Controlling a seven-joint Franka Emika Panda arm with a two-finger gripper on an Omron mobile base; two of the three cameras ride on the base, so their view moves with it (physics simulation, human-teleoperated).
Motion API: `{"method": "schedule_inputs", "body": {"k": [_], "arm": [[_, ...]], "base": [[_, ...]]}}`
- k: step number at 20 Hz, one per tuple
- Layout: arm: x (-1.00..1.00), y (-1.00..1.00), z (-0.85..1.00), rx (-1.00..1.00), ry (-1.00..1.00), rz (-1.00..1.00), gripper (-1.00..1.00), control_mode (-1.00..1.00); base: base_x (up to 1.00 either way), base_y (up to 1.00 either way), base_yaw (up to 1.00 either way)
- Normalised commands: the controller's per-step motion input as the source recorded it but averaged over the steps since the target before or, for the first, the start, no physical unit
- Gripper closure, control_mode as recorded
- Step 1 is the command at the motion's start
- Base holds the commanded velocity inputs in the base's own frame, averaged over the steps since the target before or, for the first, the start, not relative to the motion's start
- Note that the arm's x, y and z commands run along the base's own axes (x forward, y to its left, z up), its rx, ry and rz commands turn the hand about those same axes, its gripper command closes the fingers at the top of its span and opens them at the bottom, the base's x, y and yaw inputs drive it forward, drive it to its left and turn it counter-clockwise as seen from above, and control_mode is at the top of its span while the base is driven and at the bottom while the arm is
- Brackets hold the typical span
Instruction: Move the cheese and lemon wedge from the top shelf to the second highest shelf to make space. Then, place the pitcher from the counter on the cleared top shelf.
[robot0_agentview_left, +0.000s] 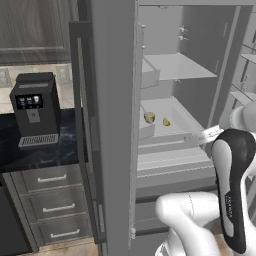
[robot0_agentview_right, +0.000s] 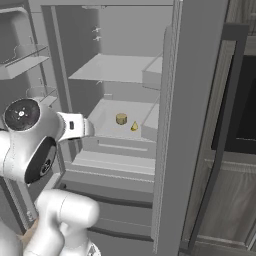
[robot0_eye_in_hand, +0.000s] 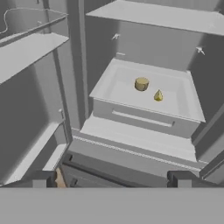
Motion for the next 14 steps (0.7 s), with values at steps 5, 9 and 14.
{"method": "schedule_inputs", "body": {"k": [5, 9, 14], "arm": [[-0.15, 0.28, 0.68, -0.05, 0.0, 0.0, -1.0, -1.0], [-0.21, 0.11, 0.46, -0.04, 0.0, 0.0, -1.0, -1.0], [-0.55, 0.0, 0.14, -0.03, -0.03, 0.04, -1.0, -1.0]], "base": [[0.0, 0.0, 0.0], [0.0, 0.0, 0.0], [0.0, 0.0, 0.0]]}}
